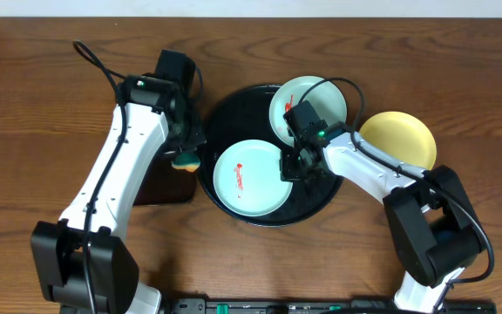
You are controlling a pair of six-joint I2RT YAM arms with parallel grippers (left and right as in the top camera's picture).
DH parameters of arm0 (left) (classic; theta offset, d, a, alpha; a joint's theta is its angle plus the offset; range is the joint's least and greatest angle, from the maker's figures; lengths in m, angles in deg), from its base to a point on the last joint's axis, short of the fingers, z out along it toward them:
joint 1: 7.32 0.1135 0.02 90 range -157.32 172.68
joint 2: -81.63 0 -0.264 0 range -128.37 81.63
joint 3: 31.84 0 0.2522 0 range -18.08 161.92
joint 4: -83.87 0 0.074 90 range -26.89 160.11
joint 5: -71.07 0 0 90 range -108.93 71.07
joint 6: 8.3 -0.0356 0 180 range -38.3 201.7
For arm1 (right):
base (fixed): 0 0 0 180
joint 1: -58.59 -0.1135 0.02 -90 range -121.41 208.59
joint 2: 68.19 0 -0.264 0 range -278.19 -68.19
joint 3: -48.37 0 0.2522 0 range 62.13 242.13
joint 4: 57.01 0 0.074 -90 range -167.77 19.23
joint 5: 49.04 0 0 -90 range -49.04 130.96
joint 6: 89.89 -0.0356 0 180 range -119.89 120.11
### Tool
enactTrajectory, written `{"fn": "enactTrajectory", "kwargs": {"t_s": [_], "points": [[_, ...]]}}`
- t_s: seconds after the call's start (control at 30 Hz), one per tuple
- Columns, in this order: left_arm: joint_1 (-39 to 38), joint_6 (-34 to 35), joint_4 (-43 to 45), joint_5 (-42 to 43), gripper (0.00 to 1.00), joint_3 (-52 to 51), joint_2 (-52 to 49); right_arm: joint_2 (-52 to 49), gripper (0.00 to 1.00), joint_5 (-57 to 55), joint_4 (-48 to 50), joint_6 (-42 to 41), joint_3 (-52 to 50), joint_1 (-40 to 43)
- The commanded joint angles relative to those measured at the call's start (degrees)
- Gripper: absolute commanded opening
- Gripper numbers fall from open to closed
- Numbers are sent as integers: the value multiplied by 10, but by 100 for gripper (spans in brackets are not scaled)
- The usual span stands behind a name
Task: Clean dirty plates on tray and stack at the side
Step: 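Bring the sponge in the left gripper down onto the pale green plate, then scrub the pale green plate with the sponge while the right gripper holds it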
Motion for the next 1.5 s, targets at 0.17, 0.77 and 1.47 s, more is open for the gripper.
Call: {"fn": "enactTrajectory", "kwargs": {"t_s": [0.17, 0.77, 1.47], "points": [[0, 39, 60, 4, 8, -94, -2, -19, 1, -17, 16, -13, 1, 7], [-92, -7, 177, 50, 7, -173, -22, -19, 1, -17, 26, -13, -1, 7], [-132, -127, 284, 105, 7, -226, -65, -19, 1, -19, 30, -12, -1, -4]]}}
